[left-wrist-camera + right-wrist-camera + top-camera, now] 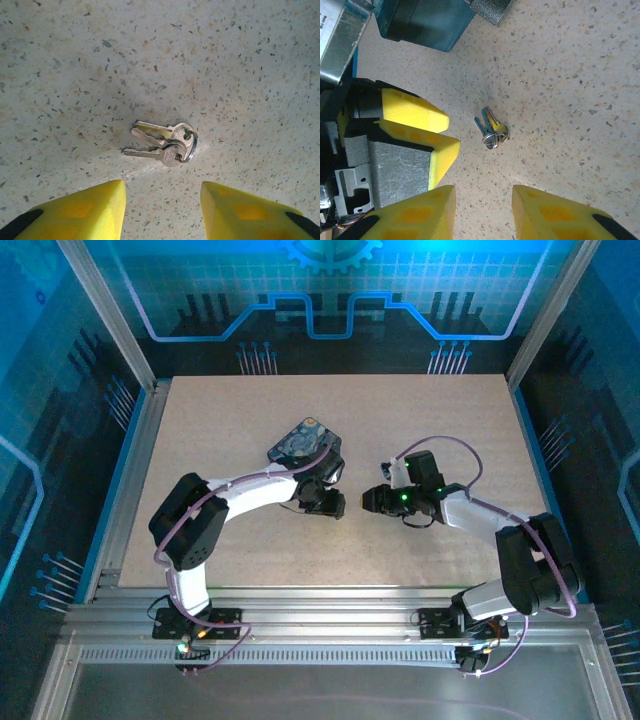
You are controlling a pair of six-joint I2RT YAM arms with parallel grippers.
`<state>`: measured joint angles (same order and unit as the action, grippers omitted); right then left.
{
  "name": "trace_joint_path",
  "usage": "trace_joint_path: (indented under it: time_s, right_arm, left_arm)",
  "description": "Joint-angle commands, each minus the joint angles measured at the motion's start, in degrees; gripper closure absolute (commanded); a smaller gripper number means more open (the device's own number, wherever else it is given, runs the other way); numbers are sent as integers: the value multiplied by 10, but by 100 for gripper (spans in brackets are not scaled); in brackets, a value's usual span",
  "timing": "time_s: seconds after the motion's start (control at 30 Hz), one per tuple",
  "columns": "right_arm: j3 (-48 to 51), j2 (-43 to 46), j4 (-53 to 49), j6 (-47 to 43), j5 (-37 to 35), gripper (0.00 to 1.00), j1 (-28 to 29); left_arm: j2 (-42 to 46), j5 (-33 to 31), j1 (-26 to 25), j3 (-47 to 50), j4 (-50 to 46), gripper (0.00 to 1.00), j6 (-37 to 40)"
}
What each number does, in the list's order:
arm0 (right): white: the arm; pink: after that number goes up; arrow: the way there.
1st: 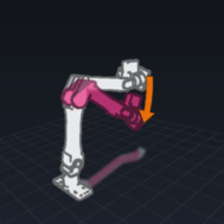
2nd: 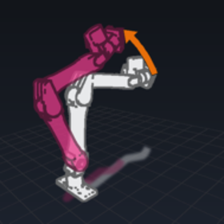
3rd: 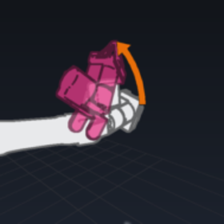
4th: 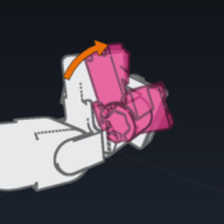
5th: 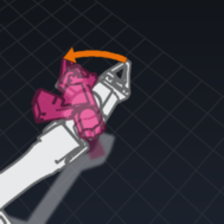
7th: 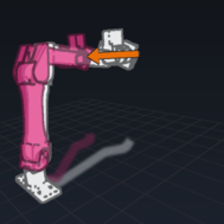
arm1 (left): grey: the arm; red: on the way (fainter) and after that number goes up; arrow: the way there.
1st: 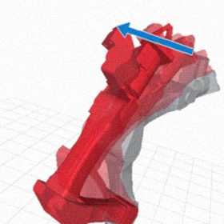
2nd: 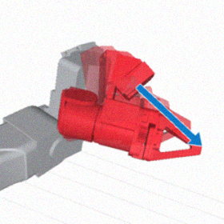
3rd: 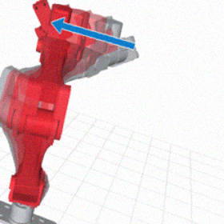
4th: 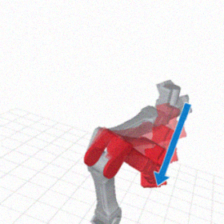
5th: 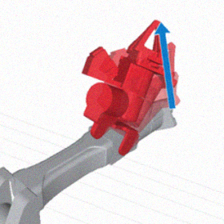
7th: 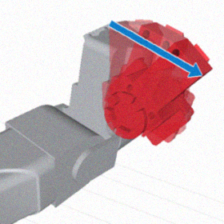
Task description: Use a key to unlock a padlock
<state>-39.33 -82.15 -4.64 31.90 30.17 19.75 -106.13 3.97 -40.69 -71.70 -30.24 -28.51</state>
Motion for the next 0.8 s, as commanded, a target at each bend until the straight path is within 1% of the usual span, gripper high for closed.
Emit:
trace_joint_path:
  time_s: [0.0,0.13,0.23,0.4,0.47,0.63,0.77]
  right_arm:
    - [-17,-10,-20,-6,-14,65,16]
    - [-46,-34,-46,-17,-51,65,48]
    - [-67,-59,-54,-17,-78,64,74]
    - [-107,-109,-82,-18,-135,56,109]
    - [-136,-130,-94,-17,-151,55,119]
    - [-177,-176,-122,-6,-183,54,145]
    - [-224,-212,-177,-7,-242,55,172]
  left_arm:
    - [27,5,9,-20,-30,53,-3]
    - [44,-12,34,-14,-48,52,-20]
    - [67,-20,57,10,-46,51,-35]
    - [113,-19,90,64,-30,51,-55]
    - [125,-19,98,76,-31,51,-53]
    - [144,-19,105,97,-26,51,-52]
    - [151,-21,109,104,-24,51,-51]
